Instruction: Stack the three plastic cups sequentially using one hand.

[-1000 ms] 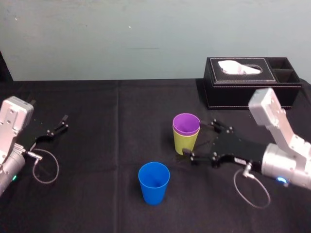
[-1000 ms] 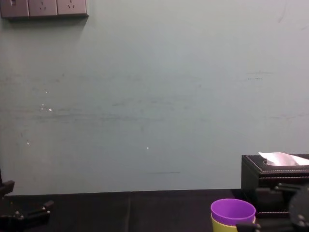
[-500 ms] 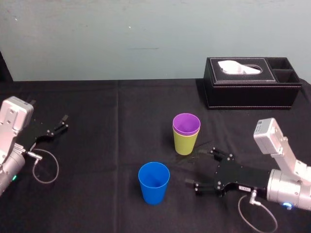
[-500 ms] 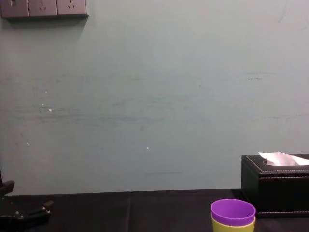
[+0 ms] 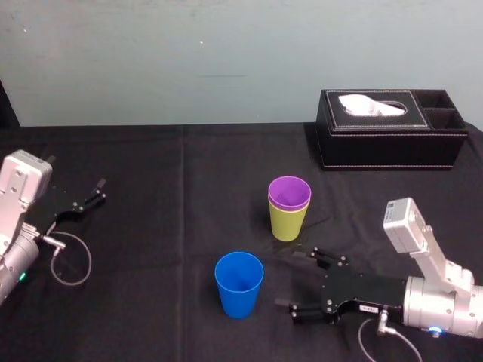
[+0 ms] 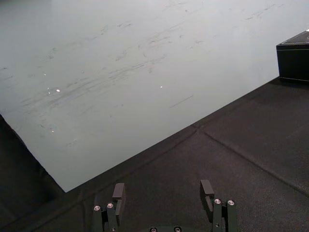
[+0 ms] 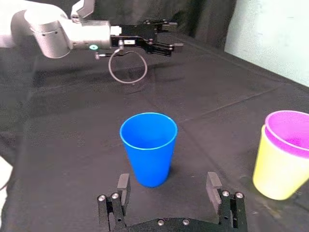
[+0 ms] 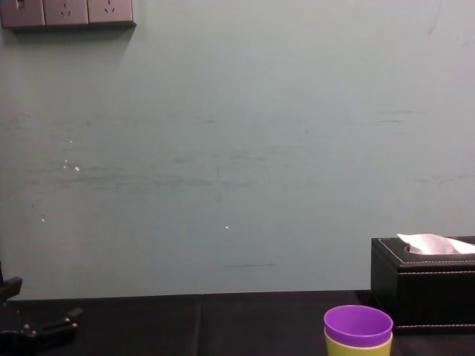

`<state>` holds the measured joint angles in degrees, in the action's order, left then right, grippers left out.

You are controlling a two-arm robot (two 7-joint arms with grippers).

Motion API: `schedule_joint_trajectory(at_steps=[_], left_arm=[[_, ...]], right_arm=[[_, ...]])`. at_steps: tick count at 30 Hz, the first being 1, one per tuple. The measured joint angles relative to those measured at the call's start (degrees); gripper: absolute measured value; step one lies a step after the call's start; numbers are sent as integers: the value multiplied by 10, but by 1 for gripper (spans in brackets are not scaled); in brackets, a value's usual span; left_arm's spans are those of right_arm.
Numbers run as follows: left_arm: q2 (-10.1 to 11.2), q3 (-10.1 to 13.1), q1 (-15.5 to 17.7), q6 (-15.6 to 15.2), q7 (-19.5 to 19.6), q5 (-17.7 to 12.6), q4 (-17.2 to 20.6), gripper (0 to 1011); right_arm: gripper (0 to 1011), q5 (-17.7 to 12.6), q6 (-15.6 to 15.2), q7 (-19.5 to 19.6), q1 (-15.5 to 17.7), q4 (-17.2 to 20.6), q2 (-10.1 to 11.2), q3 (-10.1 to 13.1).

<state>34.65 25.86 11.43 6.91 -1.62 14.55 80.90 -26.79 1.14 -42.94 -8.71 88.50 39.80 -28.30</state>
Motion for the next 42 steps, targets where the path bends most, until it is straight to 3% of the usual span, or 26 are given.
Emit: schedule_joint_trajectory(at_steps=[15, 42], left_arm=[[0, 0, 0, 0, 0, 0, 0, 1011], [0, 0, 0, 0, 0, 0, 0, 1012]], right_arm=[[1003, -4, 5, -18, -23, -17, -10, -33], [1003, -20, -11, -33, -63, -45, -36, -73]])
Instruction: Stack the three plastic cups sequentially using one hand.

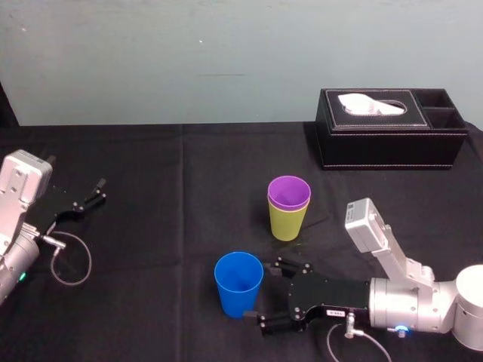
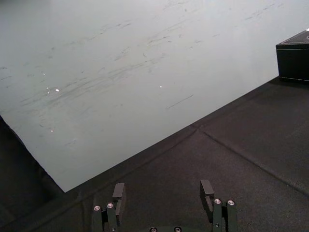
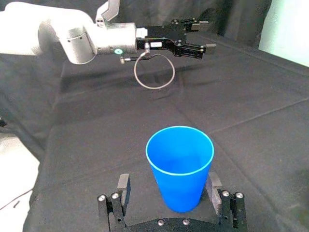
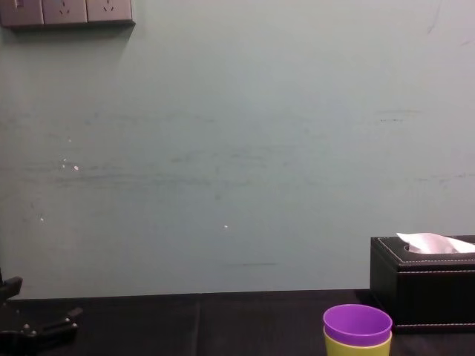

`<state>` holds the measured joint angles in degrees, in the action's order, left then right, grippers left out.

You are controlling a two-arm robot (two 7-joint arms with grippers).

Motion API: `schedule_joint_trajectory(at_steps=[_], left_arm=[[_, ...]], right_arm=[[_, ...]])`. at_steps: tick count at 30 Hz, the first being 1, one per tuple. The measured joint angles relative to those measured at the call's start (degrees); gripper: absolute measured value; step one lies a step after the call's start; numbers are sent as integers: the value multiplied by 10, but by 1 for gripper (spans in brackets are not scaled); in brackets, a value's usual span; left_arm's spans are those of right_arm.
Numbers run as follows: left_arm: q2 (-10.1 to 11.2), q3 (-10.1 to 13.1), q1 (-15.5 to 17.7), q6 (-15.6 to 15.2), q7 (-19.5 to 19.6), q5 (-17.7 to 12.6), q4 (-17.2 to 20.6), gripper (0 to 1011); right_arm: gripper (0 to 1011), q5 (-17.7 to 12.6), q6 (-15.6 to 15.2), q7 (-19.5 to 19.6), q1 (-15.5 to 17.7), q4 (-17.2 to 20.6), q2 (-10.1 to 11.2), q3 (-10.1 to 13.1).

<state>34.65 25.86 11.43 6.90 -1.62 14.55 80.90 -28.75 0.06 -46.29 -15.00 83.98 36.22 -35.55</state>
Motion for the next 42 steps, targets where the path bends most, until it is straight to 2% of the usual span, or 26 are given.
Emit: schedule_joint_trajectory(at_steps=[24, 35, 37, 40, 42], left_arm=[[0, 0, 0, 0, 0, 0, 0, 1012], [0, 0, 0, 0, 0, 0, 0, 1011], [0, 0, 0, 0, 0, 0, 0, 1011], [0, 0, 0, 0, 0, 0, 0, 1011], [0, 0, 0, 0, 0, 0, 0, 1011]], right_arm=[[1003, 17, -11, 11, -48, -46, -44, -26], [1003, 14, -13, 11, -50, -49, -47, -27], [983, 14, -13, 11, -50, -49, -47, -27], [889, 14, -13, 11, -50, -48, -47, -27], [862, 14, -12, 11, -50, -48, -47, -27]])
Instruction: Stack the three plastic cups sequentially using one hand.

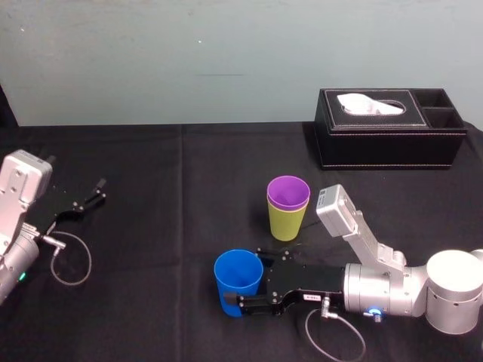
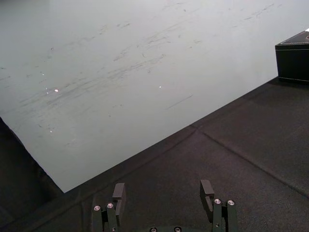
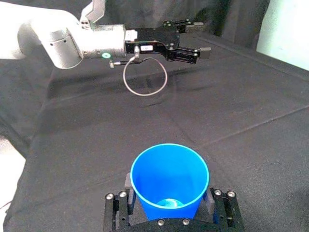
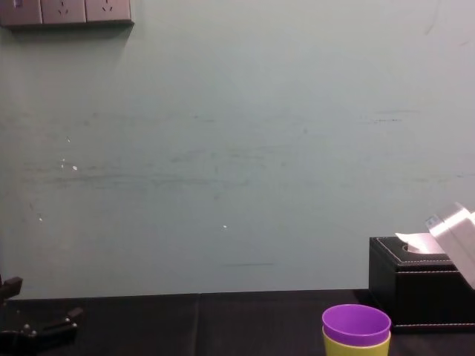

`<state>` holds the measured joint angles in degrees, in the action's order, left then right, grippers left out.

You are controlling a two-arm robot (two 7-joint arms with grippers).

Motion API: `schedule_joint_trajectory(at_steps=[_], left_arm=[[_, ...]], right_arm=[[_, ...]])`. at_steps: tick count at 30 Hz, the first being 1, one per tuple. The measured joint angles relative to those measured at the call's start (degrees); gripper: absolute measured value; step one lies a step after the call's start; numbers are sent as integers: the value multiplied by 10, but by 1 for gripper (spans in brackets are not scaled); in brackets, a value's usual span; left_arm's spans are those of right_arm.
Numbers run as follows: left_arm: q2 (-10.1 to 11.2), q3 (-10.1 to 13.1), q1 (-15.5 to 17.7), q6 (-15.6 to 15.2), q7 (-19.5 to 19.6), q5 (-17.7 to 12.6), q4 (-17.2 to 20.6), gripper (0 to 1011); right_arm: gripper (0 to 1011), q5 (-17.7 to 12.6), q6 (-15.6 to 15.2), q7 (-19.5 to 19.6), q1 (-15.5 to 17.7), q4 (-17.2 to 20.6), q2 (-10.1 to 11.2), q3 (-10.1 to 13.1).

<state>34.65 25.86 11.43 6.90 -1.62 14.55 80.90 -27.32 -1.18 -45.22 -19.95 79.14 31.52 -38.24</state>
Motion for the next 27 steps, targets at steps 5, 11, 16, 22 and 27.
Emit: schedule_joint_trajectory(at_steps=[5, 11, 16, 22, 27], left_arm=[[0, 0, 0, 0, 0, 0, 0, 1011], [0, 0, 0, 0, 0, 0, 0, 1011], [0, 0, 0, 0, 0, 0, 0, 1012], [0, 0, 0, 0, 0, 0, 0, 1011], [0, 0, 0, 0, 0, 0, 0, 1012]], right_arm=[[765, 0, 0, 0, 0, 0, 0, 0], [737, 1, 1, 0, 0, 1, 0, 1], [729, 1, 1, 0, 1, 1, 1, 1], [729, 1, 1, 0, 1, 1, 1, 1], [729, 1, 1, 0, 1, 1, 1, 1]])
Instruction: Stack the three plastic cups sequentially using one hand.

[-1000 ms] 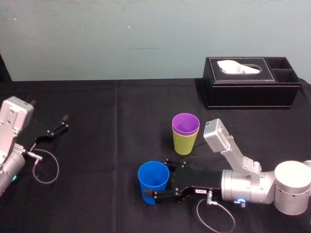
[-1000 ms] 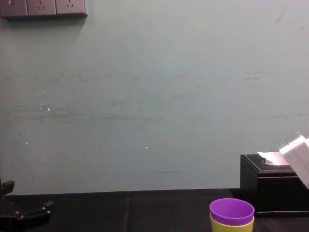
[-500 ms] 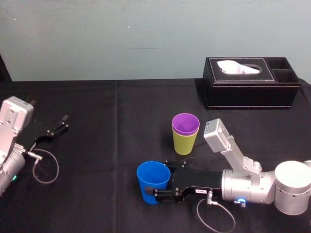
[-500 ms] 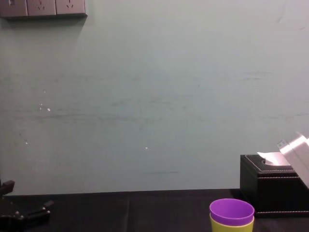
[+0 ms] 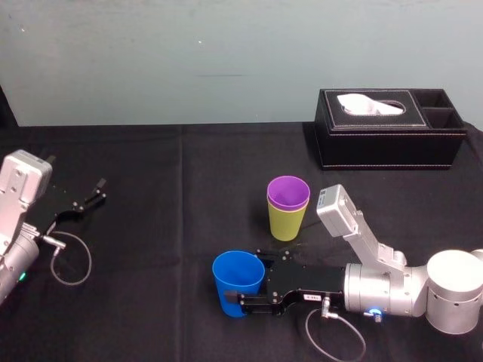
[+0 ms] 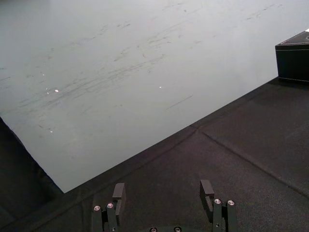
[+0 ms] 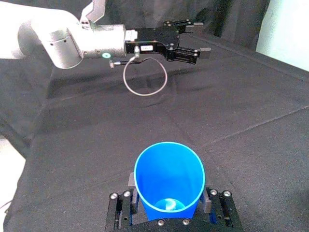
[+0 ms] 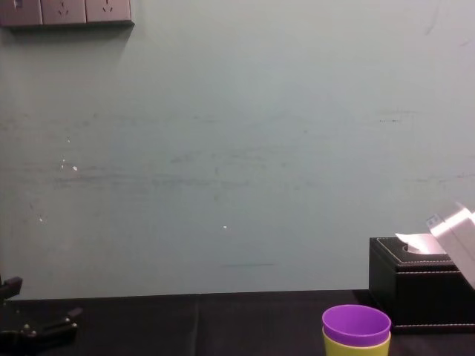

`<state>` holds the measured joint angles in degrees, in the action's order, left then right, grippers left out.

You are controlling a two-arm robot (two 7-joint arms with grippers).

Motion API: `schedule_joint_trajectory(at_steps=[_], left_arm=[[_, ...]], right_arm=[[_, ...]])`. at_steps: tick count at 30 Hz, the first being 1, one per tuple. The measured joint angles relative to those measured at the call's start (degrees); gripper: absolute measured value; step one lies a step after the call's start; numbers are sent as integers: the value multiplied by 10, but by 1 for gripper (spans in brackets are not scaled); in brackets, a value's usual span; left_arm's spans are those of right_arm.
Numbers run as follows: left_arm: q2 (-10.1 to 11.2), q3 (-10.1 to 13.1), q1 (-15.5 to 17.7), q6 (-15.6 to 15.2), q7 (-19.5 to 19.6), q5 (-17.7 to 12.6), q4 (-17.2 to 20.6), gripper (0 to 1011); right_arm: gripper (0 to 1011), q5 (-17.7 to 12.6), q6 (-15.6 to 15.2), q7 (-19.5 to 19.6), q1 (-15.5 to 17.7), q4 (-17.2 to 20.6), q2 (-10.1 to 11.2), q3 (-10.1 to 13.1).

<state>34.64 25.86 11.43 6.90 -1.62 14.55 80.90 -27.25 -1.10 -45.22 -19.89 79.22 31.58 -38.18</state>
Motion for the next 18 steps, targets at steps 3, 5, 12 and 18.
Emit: schedule_joint_trajectory(at_steps=[3, 5, 12, 18], left_arm=[[0, 0, 0, 0, 0, 0, 0, 1011], [0, 0, 0, 0, 0, 0, 0, 1011], [0, 0, 0, 0, 0, 0, 0, 1011], [0, 0, 0, 0, 0, 0, 0, 1011]], right_arm=[[729, 0, 0, 0, 0, 0, 0, 0], [729, 0, 0, 0, 0, 0, 0, 0], [729, 0, 0, 0, 0, 0, 0, 0], [729, 0, 0, 0, 0, 0, 0, 0]])
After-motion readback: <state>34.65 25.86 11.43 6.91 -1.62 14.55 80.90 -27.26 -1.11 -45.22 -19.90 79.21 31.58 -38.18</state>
